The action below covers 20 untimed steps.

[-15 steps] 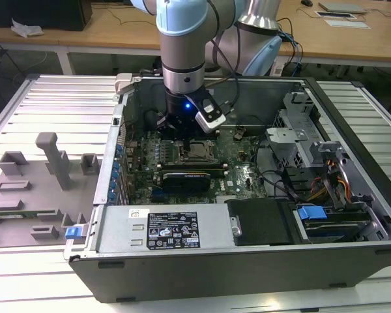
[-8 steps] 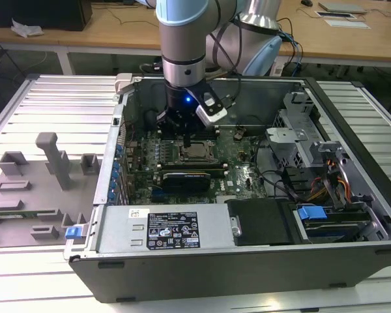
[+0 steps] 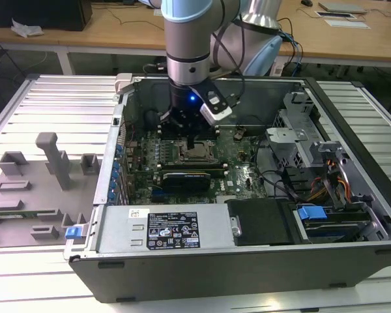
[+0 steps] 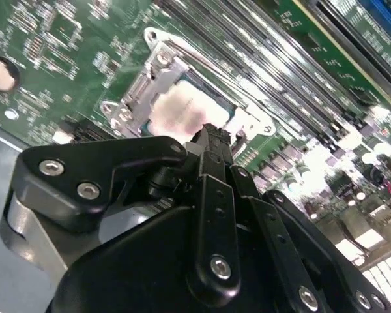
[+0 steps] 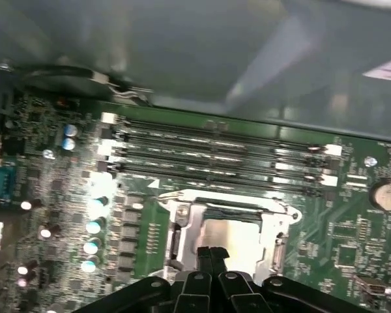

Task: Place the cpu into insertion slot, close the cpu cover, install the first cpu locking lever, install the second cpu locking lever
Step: 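Close the cpu cover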

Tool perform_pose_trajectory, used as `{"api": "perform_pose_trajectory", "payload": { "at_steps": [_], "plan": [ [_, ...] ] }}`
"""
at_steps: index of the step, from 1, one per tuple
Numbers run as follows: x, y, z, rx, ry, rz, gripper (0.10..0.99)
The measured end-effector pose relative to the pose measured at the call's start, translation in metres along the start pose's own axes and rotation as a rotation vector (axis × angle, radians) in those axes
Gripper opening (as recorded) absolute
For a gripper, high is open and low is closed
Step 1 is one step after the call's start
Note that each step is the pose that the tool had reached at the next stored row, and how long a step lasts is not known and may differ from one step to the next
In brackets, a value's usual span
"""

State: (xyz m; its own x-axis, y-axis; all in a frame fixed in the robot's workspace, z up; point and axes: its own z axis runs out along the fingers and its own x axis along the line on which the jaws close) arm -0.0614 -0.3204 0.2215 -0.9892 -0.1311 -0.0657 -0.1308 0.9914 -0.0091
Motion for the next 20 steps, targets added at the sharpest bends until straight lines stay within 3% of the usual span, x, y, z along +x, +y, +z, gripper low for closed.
{"api": "perform_pose_trajectory", "payload": {
  "at_steps": [3, 8, 16, 20],
  "plan": [
    [-0.0116, -0.0016, 0.0008, 0.000, 0.0023, 0.000, 0.106],
    [-0.0127, -0.0016, -0.0010, 0.000, 0.0030, 0.000, 0.106],
    [-0.0145, -0.0014, -0.0270, 0.003, 0.0033, 0.000, 0.106],
    [-0.0148, -0.0014, -0.0305, 0.005, 0.0034, 0.000, 0.106]
  ]
}}
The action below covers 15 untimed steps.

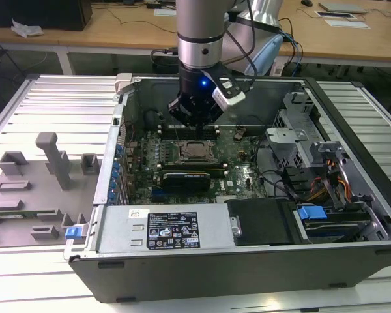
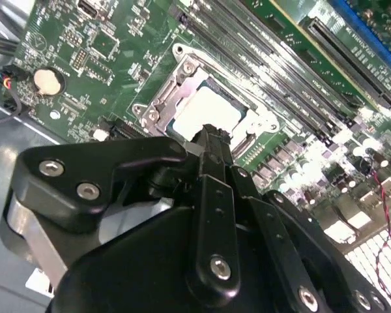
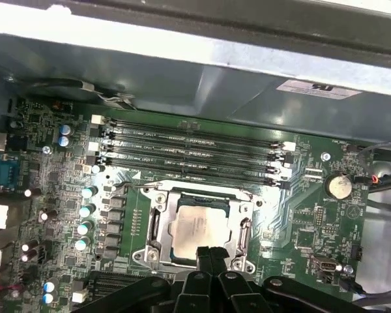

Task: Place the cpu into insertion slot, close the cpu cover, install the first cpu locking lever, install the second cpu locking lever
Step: 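Close the cpu cover, then install the first cpu locking lever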

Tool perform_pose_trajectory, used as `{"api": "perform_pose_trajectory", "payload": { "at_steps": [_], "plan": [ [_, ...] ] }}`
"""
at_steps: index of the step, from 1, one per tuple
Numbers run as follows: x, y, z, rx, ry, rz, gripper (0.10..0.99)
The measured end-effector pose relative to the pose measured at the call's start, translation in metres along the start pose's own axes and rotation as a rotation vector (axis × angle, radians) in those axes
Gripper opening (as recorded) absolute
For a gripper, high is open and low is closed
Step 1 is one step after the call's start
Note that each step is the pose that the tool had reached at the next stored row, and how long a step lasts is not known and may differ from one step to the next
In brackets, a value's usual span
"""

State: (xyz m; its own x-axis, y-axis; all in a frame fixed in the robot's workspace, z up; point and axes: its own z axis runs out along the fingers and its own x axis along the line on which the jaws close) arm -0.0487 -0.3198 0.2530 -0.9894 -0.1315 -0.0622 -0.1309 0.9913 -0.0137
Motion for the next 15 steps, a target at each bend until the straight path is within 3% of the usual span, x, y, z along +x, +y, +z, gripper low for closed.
{"api": "perform_pose_trajectory", "payload": {
  "at_steps": [10, 15],
  "plan": [
    [0.0000, 0.0000, -0.0003, 0.001, 0.0002, 0.000, 0.106],
    [0.0037, 0.0005, -0.0006, 0.001, 0.0002, 0.000, 0.106]
  ]
}}
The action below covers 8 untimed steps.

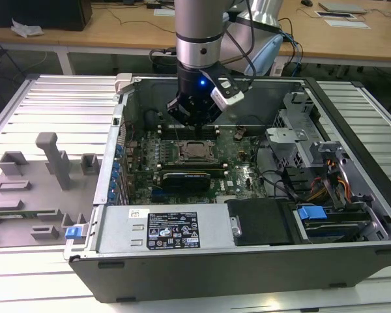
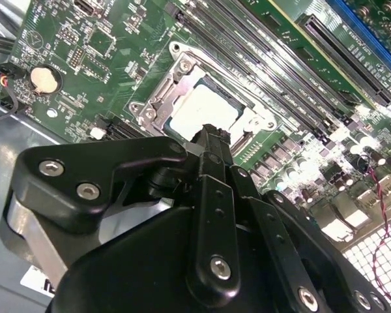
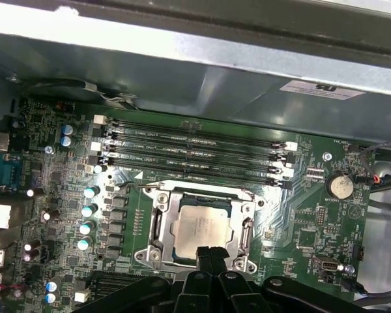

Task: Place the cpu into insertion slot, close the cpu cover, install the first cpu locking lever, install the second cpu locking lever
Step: 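Install the first cpu locking lever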

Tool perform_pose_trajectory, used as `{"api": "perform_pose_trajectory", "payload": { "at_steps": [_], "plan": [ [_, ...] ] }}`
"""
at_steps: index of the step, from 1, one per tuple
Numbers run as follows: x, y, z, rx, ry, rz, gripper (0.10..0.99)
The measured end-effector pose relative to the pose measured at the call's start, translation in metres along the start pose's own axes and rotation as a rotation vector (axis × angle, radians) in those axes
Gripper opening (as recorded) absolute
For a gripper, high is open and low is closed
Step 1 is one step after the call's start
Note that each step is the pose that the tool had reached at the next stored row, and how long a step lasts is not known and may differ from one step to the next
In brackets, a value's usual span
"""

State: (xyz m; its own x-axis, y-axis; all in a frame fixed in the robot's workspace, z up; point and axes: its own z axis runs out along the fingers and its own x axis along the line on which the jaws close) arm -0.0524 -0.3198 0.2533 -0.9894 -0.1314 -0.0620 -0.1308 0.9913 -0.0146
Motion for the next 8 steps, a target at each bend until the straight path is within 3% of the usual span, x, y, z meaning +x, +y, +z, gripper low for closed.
{"api": "perform_pose_trajectory", "payload": {
  "at_steps": [5, 8],
  "plan": [
    [0.0073, 0.0010, -0.0005, 0.000, -0.0003, 0.000, 0.106],
    [0.0191, 0.0025, -0.0012, 0.000, -0.0013, 0.000, 0.106]
  ]
}}
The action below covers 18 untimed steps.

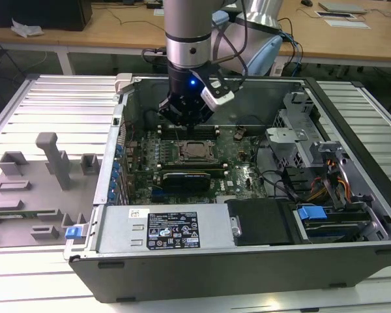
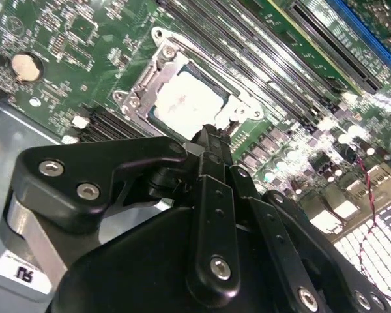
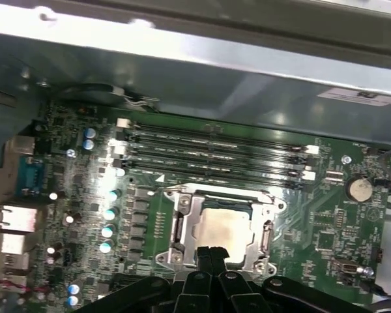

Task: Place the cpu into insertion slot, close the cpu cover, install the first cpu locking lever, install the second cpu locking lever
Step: 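Install the first cpu locking lever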

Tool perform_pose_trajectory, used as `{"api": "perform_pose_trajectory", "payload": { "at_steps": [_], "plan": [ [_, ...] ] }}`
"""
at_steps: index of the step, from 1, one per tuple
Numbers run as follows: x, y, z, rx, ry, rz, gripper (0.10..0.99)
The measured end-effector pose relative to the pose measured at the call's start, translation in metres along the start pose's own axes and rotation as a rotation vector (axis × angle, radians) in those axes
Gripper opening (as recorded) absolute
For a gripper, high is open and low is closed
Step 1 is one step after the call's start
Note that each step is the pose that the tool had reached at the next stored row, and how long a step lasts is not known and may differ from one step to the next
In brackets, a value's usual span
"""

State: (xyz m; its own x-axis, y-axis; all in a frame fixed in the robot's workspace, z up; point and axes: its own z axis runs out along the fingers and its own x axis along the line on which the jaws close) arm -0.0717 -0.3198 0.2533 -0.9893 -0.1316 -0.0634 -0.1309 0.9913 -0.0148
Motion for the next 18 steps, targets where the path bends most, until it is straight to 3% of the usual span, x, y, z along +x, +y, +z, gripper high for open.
{"api": "perform_pose_trajectory", "payload": {
  "at_steps": [11, 13, 18],
  "plan": [
    [0.0150, 0.0019, -0.0010, -0.001, -0.0008, 0.000, 0.106],
    [0.0189, 0.0025, -0.0012, -0.011, -0.0023, 0.001, 0.106],
    [0.0306, 0.0041, -0.0018, -0.015, -0.0028, 0.001, 0.106]
  ]
}}
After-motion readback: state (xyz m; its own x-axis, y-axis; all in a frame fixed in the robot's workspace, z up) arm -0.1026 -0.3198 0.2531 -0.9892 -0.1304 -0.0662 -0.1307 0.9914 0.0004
